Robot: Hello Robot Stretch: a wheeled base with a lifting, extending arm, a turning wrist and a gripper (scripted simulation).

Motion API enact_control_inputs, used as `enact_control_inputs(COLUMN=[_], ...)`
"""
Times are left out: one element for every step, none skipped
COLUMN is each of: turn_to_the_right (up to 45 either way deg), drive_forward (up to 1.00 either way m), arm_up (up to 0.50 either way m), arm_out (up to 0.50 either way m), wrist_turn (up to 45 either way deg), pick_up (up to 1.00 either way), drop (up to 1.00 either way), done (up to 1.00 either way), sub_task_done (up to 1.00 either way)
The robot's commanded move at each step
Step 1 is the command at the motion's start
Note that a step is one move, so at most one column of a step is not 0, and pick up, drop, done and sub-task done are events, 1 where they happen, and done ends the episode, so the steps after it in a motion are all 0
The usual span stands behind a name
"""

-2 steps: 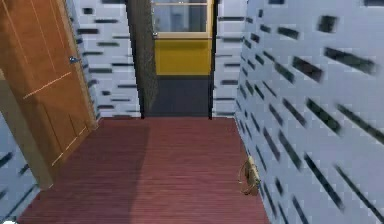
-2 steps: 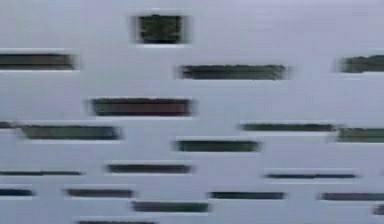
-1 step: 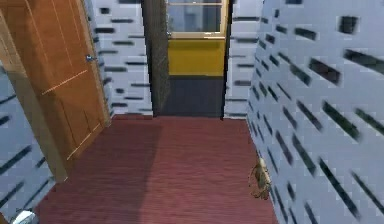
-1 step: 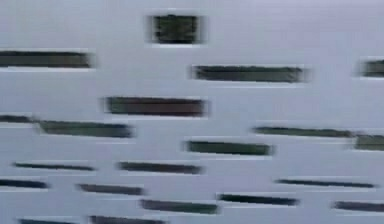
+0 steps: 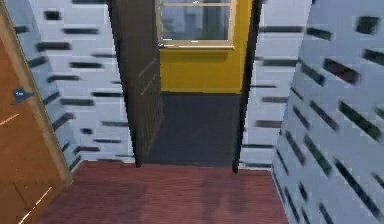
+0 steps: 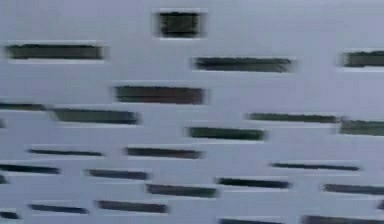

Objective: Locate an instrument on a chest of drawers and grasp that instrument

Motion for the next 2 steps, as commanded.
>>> enact_control_inputs(turn_to_the_right=[0.0,0.0], drive_forward=[1.0,0.4], arm_up=[0.0,0.0], arm_out=[0.0,0.0], wrist_turn=[0.0,0.0], pick_up=[0.0,0.0], drop=[0.0,0.0], done=[0.0,0.0], sub_task_done=[0.0,0.0])
